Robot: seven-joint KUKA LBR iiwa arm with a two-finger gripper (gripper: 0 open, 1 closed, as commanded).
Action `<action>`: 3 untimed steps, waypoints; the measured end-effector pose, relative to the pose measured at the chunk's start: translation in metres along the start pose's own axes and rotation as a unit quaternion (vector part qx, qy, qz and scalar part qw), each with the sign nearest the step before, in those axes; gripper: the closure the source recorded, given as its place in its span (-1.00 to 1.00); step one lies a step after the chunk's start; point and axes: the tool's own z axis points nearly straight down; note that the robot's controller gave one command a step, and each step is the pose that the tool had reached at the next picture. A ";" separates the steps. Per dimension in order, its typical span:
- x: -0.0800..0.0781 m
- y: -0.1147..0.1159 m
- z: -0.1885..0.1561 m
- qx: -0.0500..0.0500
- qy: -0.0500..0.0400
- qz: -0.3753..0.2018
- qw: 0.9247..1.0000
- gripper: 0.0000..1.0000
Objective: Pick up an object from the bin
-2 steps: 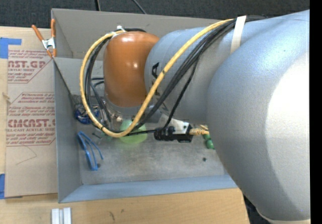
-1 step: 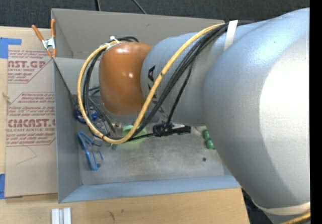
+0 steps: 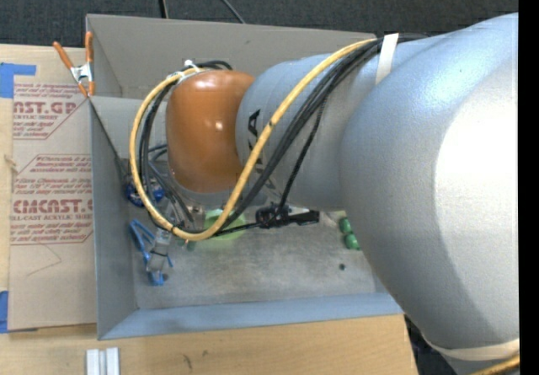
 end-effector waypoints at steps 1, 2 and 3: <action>0.023 -0.006 0.091 0.000 0.000 -0.261 0.965 -1.00; 0.023 -0.006 0.090 -0.001 0.000 -0.261 0.965 1.00; -0.047 -0.109 0.101 0.001 -0.001 -0.402 0.915 1.00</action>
Offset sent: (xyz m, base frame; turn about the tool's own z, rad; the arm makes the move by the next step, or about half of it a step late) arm -0.0232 0.0009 -0.0891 -0.5274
